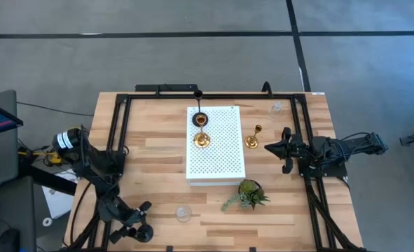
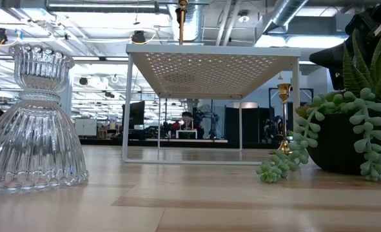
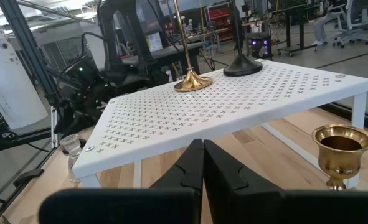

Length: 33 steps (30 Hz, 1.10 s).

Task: Pick & Place candle stick holders
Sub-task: Put the black candle holder on the shelf

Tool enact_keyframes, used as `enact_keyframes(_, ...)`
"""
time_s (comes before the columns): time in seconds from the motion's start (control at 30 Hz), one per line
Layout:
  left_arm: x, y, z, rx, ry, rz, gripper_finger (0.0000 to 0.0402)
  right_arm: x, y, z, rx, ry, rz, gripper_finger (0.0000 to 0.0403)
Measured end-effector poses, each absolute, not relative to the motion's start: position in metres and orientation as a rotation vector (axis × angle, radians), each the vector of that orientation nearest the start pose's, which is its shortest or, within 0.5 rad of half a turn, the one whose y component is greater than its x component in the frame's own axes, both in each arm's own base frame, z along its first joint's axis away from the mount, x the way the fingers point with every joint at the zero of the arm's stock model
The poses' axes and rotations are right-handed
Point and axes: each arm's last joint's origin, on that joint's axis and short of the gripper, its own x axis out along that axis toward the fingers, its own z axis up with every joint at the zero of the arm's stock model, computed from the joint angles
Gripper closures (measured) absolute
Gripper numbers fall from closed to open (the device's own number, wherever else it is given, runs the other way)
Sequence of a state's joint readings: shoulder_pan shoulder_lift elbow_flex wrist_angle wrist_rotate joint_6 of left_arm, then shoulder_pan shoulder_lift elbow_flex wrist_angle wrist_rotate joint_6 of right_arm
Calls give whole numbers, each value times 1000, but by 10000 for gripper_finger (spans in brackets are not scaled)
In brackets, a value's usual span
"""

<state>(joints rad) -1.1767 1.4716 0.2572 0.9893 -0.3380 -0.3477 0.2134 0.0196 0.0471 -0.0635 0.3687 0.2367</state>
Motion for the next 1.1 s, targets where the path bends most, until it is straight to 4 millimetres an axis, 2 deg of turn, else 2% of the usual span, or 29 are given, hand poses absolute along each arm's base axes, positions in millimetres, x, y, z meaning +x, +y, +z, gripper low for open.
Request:
enact_keyframes(0.5, 97, -207, 138, -251, 330, -774, 386, 94, 10, 172, 226, 16, -158, 402)
enact_keyframes(0.73, 98, -206, 143, -299, 304, -714, 387, 94, 10, 172, 226, 16, -158, 402)
enact_keyframes(0.93, 98, -199, 162, -391, 220, -644, 390, 94, 10, 172, 226, 16, -158, 402)
enact_keyframes(1.1, 97, -193, 188, -438, 105, -611, 391, 94, 10, 172, 226, 16, -158, 402)
